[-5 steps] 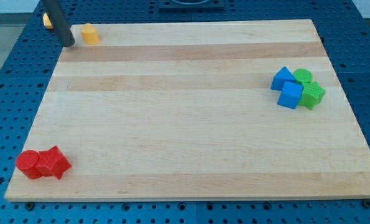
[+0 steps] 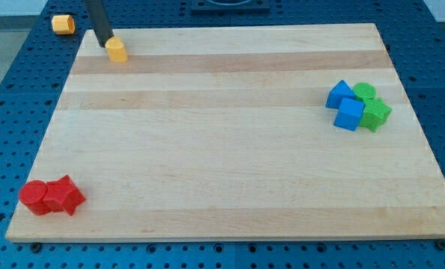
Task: Push the yellow heart to down and a bit right
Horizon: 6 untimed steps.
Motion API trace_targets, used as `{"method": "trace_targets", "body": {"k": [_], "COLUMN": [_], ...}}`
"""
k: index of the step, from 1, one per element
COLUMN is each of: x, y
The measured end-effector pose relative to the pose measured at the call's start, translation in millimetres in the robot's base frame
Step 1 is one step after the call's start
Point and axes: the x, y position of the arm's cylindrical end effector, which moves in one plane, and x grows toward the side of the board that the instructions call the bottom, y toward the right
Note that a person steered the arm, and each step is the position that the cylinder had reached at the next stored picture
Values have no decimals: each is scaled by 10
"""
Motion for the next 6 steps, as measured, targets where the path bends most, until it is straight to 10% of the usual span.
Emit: {"method": "trace_targets", "body": {"k": [2, 6], "x": [753, 24], "y": [61, 96]}}
